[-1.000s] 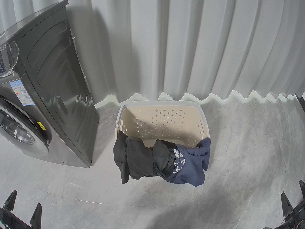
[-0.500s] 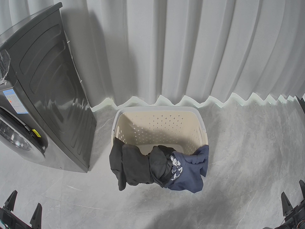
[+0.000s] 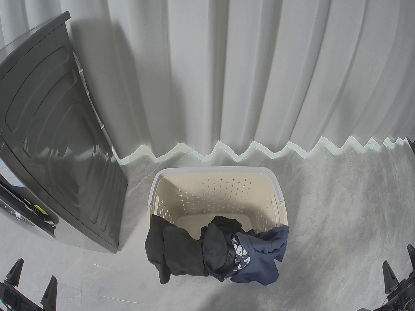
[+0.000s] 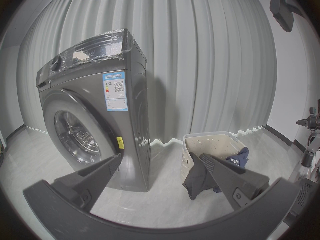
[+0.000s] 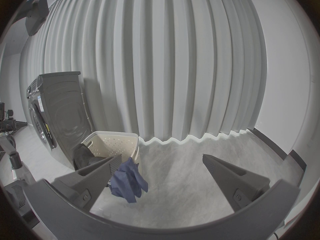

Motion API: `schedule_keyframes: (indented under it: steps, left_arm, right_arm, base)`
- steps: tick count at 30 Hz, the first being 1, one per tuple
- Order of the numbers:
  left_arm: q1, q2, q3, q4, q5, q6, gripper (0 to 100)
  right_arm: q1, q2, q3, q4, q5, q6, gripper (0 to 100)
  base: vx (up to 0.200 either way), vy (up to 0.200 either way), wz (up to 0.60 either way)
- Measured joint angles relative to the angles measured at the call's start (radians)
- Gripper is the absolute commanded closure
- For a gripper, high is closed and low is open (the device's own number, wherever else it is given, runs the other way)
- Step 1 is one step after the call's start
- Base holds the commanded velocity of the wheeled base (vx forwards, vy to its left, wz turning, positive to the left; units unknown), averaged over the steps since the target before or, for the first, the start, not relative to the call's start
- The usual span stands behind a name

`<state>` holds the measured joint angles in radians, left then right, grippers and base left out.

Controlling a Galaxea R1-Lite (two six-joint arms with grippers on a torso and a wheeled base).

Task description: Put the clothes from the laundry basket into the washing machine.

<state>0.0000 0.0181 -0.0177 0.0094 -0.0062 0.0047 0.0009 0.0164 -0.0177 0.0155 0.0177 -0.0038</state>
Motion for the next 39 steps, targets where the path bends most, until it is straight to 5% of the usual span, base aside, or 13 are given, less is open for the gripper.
schedule_keyframes:
  steps: [39]
  left_arm:
    - [0.0, 0.0, 0.0, -0.001, 0.0, 0.0, 0]
  right_arm:
    - [0.001, 0.0, 0.0, 0.0, -0.003, 0.001, 0]
  base:
    - [0.077, 0.0, 0.0]
